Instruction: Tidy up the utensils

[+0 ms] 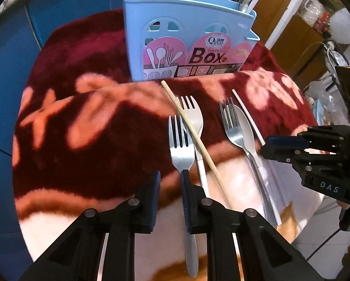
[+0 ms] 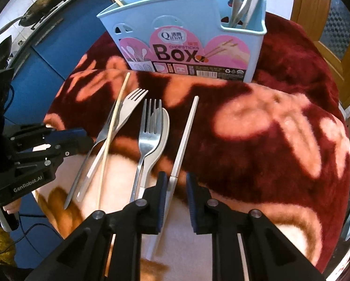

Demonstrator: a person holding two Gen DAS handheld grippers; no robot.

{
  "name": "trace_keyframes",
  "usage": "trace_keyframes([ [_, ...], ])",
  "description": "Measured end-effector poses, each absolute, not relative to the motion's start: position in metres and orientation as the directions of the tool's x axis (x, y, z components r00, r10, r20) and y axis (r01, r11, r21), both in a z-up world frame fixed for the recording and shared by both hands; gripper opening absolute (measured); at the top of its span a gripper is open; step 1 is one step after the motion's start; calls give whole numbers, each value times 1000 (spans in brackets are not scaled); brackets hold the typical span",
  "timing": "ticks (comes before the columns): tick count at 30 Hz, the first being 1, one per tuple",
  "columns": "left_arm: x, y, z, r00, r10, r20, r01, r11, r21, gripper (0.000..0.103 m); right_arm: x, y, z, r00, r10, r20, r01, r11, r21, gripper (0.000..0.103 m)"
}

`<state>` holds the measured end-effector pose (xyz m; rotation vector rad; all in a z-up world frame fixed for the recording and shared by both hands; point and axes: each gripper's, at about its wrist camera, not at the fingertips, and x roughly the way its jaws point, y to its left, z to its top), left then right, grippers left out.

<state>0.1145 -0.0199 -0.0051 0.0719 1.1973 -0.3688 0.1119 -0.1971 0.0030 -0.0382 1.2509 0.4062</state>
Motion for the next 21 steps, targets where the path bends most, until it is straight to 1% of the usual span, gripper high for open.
trace_keyframes([
  [9,121,-20,-6,258,-275,-926,327,927,-184,17,123,-195,-4,218,281,-935,-322,925,202,19],
  [12,121,-23,-10,218,-305,-927,337,915,-222,17,124,-195,-4,210,292,-933,-317,923,218,19],
  [15,121,-29,-15,227,-288,-930,346,917,-199,17,126,-197,-5,203,304,-931,-309,922,233,19],
  [16,121,-29,-14,235,-289,-928,342,918,-200,16,127,-198,-4,202,307,-930,-307,922,237,19],
  [17,123,-29,-14,237,-294,-926,334,920,-206,13,127,-199,-4,201,310,-929,-304,922,242,19],
  [21,131,-24,-16,244,-319,-916,300,923,-242,10,129,-201,-4,208,319,-925,-300,920,251,18],
])
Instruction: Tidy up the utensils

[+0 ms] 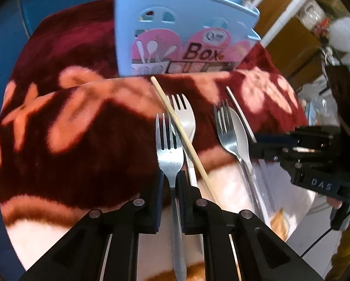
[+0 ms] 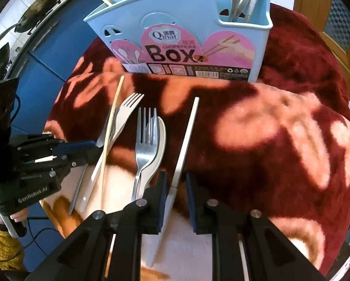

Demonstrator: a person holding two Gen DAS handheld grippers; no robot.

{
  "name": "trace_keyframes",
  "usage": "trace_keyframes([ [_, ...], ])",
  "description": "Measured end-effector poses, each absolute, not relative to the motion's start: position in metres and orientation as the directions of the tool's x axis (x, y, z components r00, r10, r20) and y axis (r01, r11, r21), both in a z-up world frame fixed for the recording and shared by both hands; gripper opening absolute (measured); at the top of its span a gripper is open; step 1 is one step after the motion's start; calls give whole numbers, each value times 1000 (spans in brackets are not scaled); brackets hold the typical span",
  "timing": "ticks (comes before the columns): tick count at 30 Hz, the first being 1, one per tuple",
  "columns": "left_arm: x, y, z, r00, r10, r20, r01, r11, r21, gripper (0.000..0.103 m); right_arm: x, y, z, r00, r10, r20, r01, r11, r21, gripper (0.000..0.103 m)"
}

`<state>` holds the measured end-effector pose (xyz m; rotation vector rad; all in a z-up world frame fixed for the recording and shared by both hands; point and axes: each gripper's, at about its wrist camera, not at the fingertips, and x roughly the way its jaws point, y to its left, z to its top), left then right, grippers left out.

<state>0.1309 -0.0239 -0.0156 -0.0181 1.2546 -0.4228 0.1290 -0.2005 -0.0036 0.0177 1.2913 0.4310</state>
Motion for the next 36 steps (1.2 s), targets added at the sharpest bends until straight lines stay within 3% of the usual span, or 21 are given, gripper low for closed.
trace_keyframes([
  [2,131,-20,-15,258,-324,-910,283,926,-249,9,127,-201,-4,230,309,-923,-302,924,235,12],
  [9,113,-11,-5,402,-256,-879,255,954,-161,7,114,-208,-2,318,327,-890,-260,933,250,8],
  [12,107,3,2,466,-269,-843,232,956,-178,7,107,-213,-1,368,337,-867,-245,934,259,8],
  [22,84,24,22,713,-200,-672,148,980,-134,7,72,-236,12,564,431,-705,-219,901,375,8],
  [36,48,30,74,890,-201,-410,155,978,-142,6,29,-246,44,791,375,-483,-224,913,341,8],
])
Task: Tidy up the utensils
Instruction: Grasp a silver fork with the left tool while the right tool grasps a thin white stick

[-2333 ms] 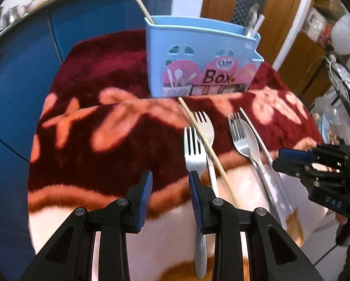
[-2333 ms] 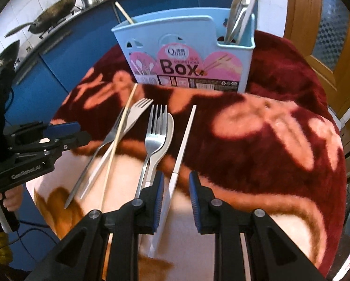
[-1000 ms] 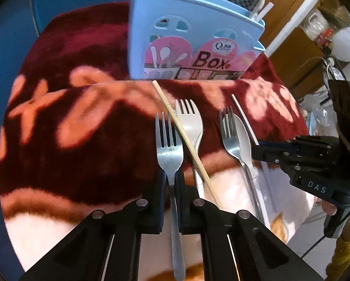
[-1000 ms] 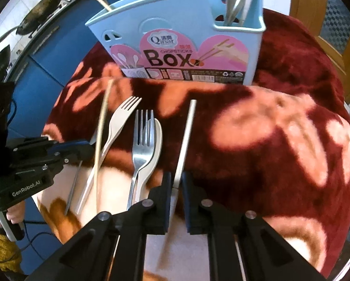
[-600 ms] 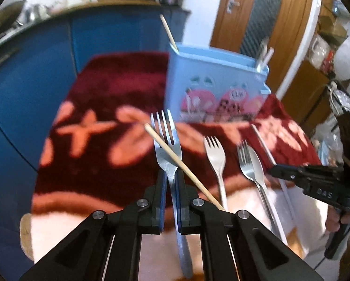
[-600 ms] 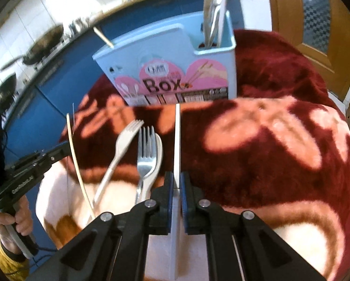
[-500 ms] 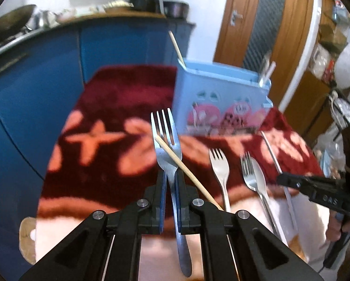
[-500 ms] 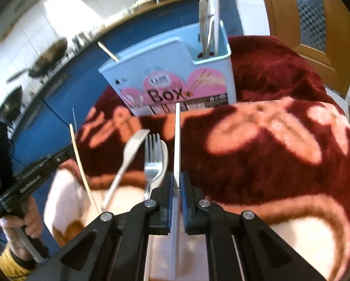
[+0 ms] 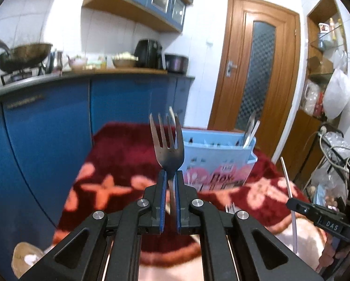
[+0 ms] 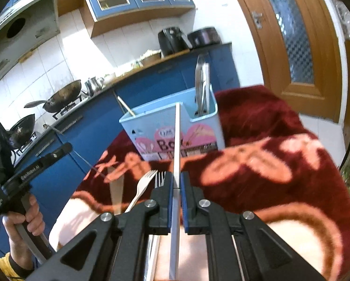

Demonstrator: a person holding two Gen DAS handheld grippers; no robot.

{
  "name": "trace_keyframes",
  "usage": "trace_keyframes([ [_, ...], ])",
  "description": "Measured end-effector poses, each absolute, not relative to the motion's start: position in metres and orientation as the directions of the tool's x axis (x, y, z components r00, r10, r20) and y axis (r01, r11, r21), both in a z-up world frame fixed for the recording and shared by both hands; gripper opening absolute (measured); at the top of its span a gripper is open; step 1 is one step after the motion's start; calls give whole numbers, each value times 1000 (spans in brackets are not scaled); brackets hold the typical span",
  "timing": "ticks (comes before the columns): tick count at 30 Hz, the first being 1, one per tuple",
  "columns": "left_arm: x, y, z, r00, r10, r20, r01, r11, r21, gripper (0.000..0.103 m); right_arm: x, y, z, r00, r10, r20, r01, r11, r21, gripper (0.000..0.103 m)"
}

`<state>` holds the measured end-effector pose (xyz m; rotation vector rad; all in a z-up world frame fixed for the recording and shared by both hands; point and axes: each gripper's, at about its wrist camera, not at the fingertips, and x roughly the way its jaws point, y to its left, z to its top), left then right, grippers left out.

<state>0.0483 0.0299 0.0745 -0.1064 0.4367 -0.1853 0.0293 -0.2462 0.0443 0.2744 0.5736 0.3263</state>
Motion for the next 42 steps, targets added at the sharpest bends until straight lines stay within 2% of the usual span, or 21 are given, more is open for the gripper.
trace_keyframes([
  [3,45,28,86,905,-210,-370,167,975,-146,6,28,-248,48,812,366,-454,-223,914,338,8],
  [5,44,28,92,908,-220,-356,176,973,-152,0,28,-248,51,818,364,-445,-225,915,334,8],
  [12,46,20,105,915,-246,-320,207,967,-151,0,25,-252,54,842,343,-416,-218,922,320,8],
  [24,67,3,76,818,-284,-501,256,959,-125,1,25,-263,49,841,344,-418,-199,915,351,8],
  [27,76,3,67,782,-290,-552,260,956,-134,4,25,-265,50,840,344,-420,-197,914,356,8],
  [31,89,6,57,746,-276,-606,244,960,-136,16,25,-267,48,838,347,-421,-196,912,362,8],
  [42,151,8,30,597,-287,-749,216,957,-195,17,32,-270,41,822,366,-436,-200,903,381,8],
])
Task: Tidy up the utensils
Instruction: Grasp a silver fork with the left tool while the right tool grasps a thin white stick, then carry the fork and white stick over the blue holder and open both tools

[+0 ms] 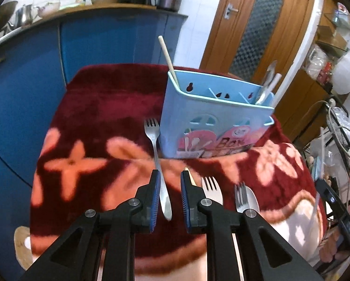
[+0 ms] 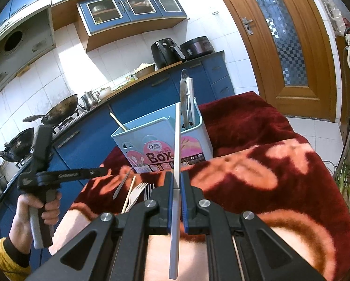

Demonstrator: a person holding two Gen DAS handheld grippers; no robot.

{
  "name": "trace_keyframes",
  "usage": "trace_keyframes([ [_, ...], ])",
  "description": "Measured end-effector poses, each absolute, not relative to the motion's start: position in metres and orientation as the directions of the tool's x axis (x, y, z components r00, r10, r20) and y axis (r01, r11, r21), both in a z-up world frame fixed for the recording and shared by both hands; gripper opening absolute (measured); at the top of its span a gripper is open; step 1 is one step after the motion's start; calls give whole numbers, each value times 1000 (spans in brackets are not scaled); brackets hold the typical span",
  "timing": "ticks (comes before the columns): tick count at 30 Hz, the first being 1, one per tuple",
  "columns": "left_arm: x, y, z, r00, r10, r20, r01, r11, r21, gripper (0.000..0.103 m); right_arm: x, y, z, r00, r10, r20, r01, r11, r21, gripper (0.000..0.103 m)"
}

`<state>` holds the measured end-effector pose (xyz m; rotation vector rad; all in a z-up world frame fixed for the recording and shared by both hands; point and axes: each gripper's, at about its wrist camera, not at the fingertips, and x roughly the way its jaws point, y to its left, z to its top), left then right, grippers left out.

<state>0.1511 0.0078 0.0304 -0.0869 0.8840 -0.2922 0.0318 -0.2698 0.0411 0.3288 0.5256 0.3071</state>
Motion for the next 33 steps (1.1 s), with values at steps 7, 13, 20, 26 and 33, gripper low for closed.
trace_keyframes([
  [7,200,1,16,540,-258,-801,200,964,-176,18,37,-277,36,816,364,-448,-191,903,385,8],
  [13,222,5,-2,489,-288,-823,199,956,-217,17,42,-283,32,814,356,-458,-175,903,392,8],
  [20,233,8,-21,455,-289,-842,199,955,-220,17,48,-283,29,809,354,-470,-169,905,391,8],
  [26,247,21,-32,434,-390,-812,188,921,-342,7,48,-281,29,806,351,-476,-167,907,386,8],
  [33,228,38,-24,505,-392,-769,142,917,-373,3,48,-279,28,801,361,-478,-177,905,387,8],
])
